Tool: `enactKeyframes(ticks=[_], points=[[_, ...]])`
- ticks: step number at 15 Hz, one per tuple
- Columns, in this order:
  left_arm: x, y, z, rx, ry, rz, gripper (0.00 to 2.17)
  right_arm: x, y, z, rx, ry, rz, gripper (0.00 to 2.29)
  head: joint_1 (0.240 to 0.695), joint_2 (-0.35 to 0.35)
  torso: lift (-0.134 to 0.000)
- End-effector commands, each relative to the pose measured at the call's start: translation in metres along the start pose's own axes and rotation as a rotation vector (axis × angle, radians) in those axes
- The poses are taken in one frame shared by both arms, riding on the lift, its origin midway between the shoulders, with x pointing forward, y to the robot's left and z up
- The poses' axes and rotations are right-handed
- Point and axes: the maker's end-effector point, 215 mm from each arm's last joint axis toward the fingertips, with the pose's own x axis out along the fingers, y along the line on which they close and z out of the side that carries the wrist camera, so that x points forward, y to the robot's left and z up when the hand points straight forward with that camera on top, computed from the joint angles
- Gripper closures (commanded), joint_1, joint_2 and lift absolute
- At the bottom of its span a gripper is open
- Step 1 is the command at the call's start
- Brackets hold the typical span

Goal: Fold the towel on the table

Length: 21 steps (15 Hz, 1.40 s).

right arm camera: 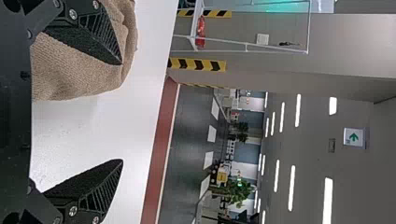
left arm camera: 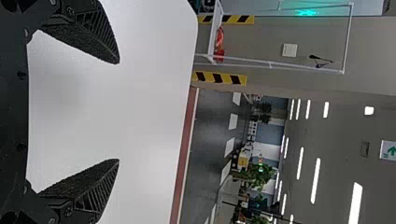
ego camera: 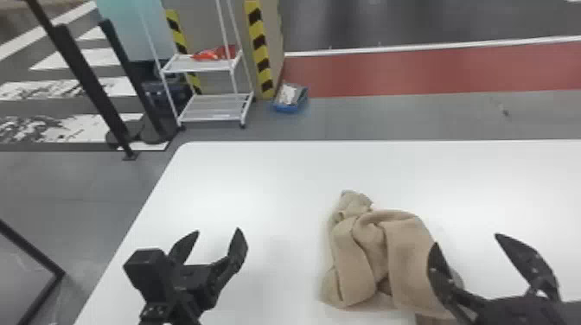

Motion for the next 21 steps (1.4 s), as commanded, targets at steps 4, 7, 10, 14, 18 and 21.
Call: enactKeyframes(ticks=[4, 7, 10, 14, 18, 21], points=[[0.000, 0.000, -0.001, 0.000, 0.003, -0.001, 0.14, 0.000, -0.001, -0.003, 0.004, 0.004, -0.004, 0.15, 0.695, 0.188, -0.124], [0.000, 0.000, -0.001, 0.000, 0.002, -0.001, 0.14, 0.000, -0.001, -0.004, 0.003, 0.006, -0.005, 0.15, 0.695, 0.186, -0.124], [0.000, 0.000, -0.002, -0.001, 0.005, -0.001, 0.14, 0.000, -0.001, -0.004, 0.004, 0.005, -0.005, 0.15, 0.695, 0.186, -0.124], [0.000, 0.000, -0.002, -0.001, 0.005, -0.001, 0.14, 0.000, -0.002, -0.005, 0.000, 0.008, -0.004, 0.15, 0.695, 0.186, -0.124], [0.001, -0.002, -0.004, -0.004, 0.008, -0.004, 0.14, -0.015, 0.000, -0.021, -0.039, 0.040, 0.133, 0.18, 0.695, 0.190, -0.124], [0.003, 0.000, -0.008, -0.011, 0.013, 0.001, 0.14, -0.039, 0.012, -0.025, -0.062, 0.055, 0.271, 0.19, 0.695, 0.201, -0.124]])
